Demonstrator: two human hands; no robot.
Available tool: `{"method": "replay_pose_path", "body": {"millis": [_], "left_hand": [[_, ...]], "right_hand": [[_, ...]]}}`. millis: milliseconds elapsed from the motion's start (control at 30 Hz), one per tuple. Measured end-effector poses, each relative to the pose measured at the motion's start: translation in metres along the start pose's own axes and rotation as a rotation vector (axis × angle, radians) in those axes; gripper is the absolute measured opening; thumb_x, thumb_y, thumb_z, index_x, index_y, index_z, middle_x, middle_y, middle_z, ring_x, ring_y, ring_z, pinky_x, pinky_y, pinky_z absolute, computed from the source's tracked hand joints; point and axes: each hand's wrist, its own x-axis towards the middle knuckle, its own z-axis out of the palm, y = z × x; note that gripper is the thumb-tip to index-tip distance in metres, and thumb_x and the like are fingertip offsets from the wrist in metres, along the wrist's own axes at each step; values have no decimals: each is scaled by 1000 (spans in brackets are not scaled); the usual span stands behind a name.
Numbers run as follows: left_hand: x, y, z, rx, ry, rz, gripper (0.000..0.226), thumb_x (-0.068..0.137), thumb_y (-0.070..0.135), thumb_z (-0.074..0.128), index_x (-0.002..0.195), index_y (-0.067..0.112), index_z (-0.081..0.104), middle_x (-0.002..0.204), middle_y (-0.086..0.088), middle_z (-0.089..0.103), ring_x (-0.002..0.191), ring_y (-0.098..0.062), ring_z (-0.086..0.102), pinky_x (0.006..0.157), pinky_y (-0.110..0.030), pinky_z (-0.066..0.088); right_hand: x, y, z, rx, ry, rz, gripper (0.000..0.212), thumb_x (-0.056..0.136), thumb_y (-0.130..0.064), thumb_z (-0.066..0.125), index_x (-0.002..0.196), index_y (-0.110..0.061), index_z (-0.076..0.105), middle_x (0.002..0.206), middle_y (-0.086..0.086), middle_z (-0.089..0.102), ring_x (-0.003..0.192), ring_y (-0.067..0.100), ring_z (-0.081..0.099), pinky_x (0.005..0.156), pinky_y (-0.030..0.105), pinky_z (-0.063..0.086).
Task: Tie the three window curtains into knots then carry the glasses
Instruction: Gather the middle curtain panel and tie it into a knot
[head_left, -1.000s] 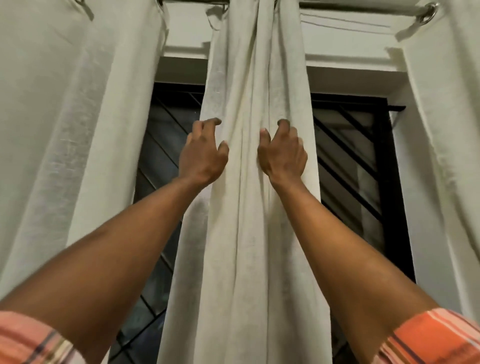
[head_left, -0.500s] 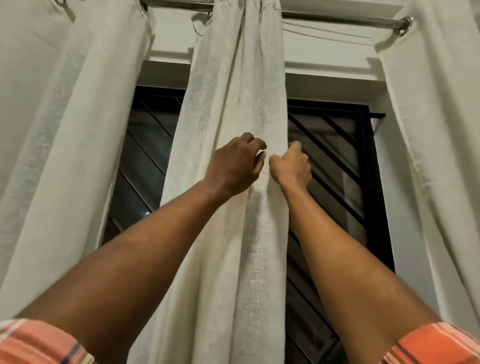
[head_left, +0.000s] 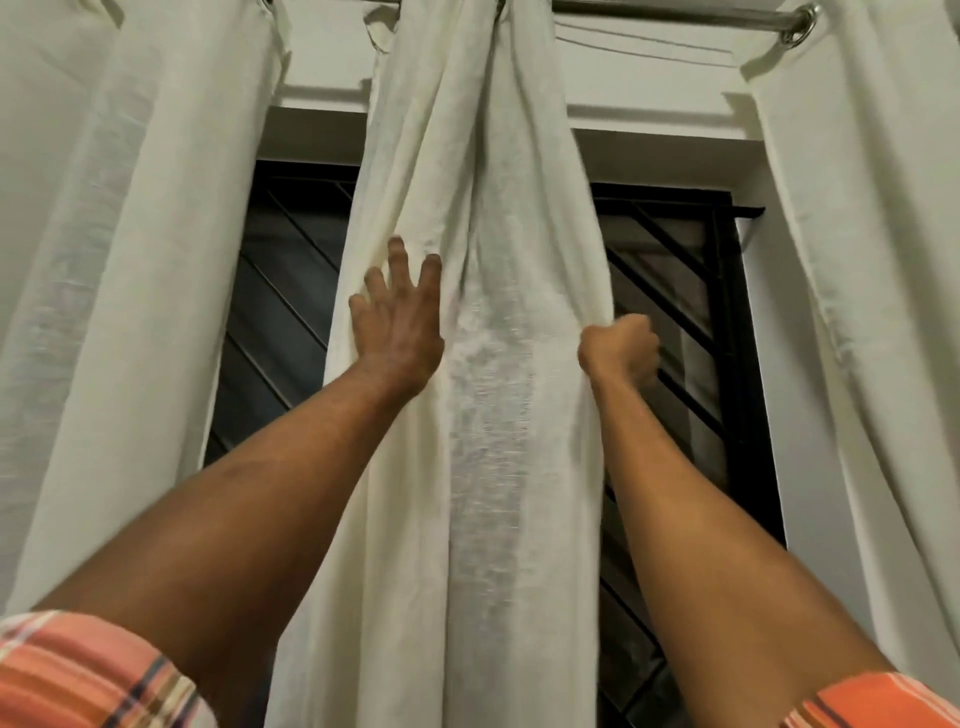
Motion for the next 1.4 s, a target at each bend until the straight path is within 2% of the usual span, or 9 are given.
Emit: {"method": "replay_pose_path", "body": {"millis": [133,367,500,633,800,967,1067,1233,1400], "left_hand": [[0,-14,-2,29,104,-40,79,76,1,65,140,23,24,154,-17,9,117,-39,42,86,-48,43],[-18,26,-15,-360,183,-54,71,76,4,53,139,23,26,119,-10,50,82,-31,55,65,-39,43],[-34,55,-19,-515,-76,-185,64,78,18,56,136,21,30,98,-8,58,84,-32,58,72,-39,46],[-49,64,-5,-465,-321,-171,27,76,24,55,100,10,55,98,-10,64,86,-33,63,76,-40,54],[-64,56,9,-383,-323,-115,6,76,8,51,78,12,47,76,-3,55,68,-24,56,59,-30,44],[-66,20,10,-322,-225,-198,10,82,9,48,90,12,43,87,-5,53,77,-26,52,65,-35,42],[-73,11,13,-298,-134,-239,9,84,10,44,93,12,44,87,-6,56,75,-28,52,65,-36,41],[-92,44,10,-355,-54,-55,14,90,22,45,100,14,50,87,-6,61,74,-27,55,64,-35,44],[-109,63,7,-570,-121,32,9,89,23,50,90,19,57,77,2,64,69,-20,60,60,-37,52]], "right_hand": [[0,13,-16,31,241,-3,21,89,-10,51,105,-6,64,114,15,64,103,35,61,67,31,35],[-13,13,-7,73,-14,-186,16,84,-15,54,94,-7,64,98,9,67,88,31,64,60,29,40],[-24,10,0,48,-288,-261,10,79,-18,61,85,-12,58,98,8,66,86,27,63,69,35,52],[-33,9,2,24,-448,-244,10,75,-20,62,78,-12,56,91,7,66,83,27,64,72,40,56],[-34,20,-7,-59,-228,-155,4,86,-15,57,87,-13,54,98,4,59,81,24,53,68,33,44],[-32,32,-30,-89,39,-62,20,92,-8,49,106,-4,62,114,14,63,100,34,61,64,33,38],[-40,27,-34,-125,34,-154,18,92,-9,50,104,-5,62,112,13,64,101,35,61,64,32,36],[-62,9,-19,-77,-253,-268,20,90,-21,51,101,-7,60,109,12,61,100,35,58,75,36,44],[-82,-1,-13,77,-367,-193,63,92,-63,38,108,-7,62,107,10,63,97,29,58,87,43,47]]}}
